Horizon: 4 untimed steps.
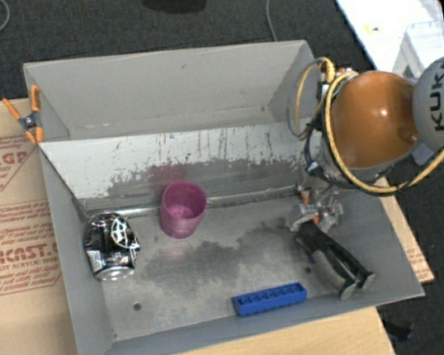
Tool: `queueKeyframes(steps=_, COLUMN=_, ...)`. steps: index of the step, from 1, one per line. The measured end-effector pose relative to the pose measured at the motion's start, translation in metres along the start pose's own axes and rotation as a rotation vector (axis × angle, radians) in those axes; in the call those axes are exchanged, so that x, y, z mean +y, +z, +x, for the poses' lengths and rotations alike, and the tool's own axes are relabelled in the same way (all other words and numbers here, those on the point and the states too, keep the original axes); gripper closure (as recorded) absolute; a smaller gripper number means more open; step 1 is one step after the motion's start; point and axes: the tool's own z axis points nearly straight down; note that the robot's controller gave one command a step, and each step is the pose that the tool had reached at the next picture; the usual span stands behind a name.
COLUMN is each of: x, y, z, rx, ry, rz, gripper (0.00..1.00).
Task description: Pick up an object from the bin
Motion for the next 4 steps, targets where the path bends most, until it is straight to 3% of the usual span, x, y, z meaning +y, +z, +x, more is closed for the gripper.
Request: queueKeyframes(steps=4, x=-0.004, y=-0.105, z=-0.004, rx=-0.004, ry=0.004, rz=-0.005, gripper=1.0)
